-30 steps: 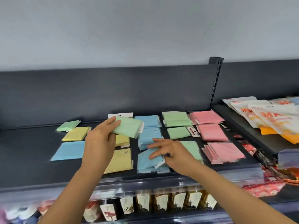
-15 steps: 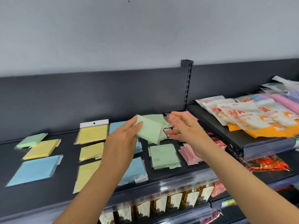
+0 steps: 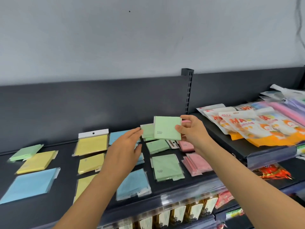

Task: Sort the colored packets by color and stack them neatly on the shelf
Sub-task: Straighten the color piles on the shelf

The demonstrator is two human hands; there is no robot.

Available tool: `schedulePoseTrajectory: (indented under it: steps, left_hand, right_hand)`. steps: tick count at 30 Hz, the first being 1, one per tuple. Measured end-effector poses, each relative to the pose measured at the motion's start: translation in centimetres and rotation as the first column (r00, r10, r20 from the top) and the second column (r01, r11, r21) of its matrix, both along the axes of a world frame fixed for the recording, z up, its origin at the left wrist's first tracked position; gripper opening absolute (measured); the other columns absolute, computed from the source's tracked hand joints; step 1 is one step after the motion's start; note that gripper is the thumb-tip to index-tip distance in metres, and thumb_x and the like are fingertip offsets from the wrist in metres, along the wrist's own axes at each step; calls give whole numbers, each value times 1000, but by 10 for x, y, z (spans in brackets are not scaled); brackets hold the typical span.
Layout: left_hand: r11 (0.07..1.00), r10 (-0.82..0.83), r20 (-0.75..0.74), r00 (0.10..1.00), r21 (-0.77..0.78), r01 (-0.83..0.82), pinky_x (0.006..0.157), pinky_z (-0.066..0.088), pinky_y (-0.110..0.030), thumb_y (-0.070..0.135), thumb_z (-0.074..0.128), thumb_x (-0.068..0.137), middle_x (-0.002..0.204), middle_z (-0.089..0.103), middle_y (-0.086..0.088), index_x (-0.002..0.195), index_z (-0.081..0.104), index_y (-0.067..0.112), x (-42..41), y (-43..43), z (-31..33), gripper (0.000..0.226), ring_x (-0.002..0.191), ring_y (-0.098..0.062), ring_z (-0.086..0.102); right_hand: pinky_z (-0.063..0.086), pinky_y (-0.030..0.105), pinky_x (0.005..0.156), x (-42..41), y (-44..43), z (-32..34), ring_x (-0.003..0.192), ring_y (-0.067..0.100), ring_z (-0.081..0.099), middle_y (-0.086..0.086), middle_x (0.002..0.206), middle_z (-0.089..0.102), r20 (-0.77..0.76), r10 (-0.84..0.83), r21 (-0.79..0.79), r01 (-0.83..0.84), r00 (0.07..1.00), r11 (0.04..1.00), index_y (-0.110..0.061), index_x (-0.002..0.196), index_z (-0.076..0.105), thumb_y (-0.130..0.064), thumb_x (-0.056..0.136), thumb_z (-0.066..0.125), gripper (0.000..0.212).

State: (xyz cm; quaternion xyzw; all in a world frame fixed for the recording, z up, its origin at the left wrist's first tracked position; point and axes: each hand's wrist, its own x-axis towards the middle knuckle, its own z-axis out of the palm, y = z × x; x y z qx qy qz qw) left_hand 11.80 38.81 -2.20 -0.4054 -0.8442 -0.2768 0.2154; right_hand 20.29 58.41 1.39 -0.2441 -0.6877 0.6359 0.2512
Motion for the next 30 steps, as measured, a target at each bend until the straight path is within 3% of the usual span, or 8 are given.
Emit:
schedulePoseTrajectory:
  steps: [4, 8, 15, 19, 23, 27, 30]
  left_hand:
    - [996, 82, 25, 996, -33, -82, 85, 51, -34, 22, 63, 86, 129, 59, 5, 127, 56, 19, -13, -19, -6, 42, 114, -19, 58]
    - [992, 122, 38, 992, -36, -121, 89, 50, -33, 24, 63, 86, 127, 60, 4, 126, 58, 19, -24, -28, -9, 40, 115, -18, 58]
    - [989, 148, 73, 986, -38, -145, 88, 49, -33, 26, 58, 89, 129, 58, 5, 127, 56, 22, -29, -29, -7, 39, 118, -17, 55]
    - [988, 150, 86, 985, -57, -146, 89, 48, -33, 29, 53, 92, 132, 55, 9, 130, 52, 25, -38, -30, -5, 39, 121, -14, 52]
    - [985, 167, 95, 981, -65, -161, 90, 47, -31, 32, 50, 92, 133, 54, 10, 132, 50, 28, -50, -34, -4, 39, 120, -13, 52]
    - [985, 168, 106, 980, -67, -161, 92, 47, -32, 33, 51, 92, 132, 56, 8, 130, 52, 27, -56, -37, -5, 39, 120, -15, 53]
    - [986, 162, 115, 980, -65, -155, 89, 49, -33, 31, 52, 92, 130, 58, 6, 129, 54, 25, -53, -36, -6, 38, 115, -17, 56]
  right_hand:
    - [56, 32, 66, -7, 8, -4, 94, 23, 64, 8, 105, 63, 4, -35, 48, 35, 999, 998, -13, 123, 47, 0, 90, 55, 36]
    - [55, 31, 65, -14, 11, -6, 92, 22, 64, 9, 104, 64, -21, -40, 78, 41, 999, 996, -17, 118, 49, 0, 90, 56, 33]
    - [57, 39, 76, -22, 14, -5, 95, 22, 65, 7, 105, 66, -12, -49, 123, 50, 999, 991, -16, 125, 48, -3, 90, 57, 38]
    - [55, 31, 65, -31, 14, -1, 87, 19, 65, 5, 98, 64, -19, -47, 105, 49, 999, 993, -14, 124, 49, -1, 90, 57, 38]
    - [57, 36, 73, -40, 14, 15, 86, 18, 66, 7, 100, 65, -22, -53, 133, 55, 998, 990, -14, 124, 49, -2, 90, 57, 38]
    - [57, 35, 67, -29, 7, 16, 81, 20, 65, 9, 97, 64, 148, 103, 169, -128, 984, 977, -13, 123, 50, 0, 88, 58, 37]
    - [51, 26, 54, -12, 0, 2, 70, 18, 60, 6, 85, 58, 366, 260, 155, -334, 894, 930, -17, 126, 49, 3, 87, 59, 45]
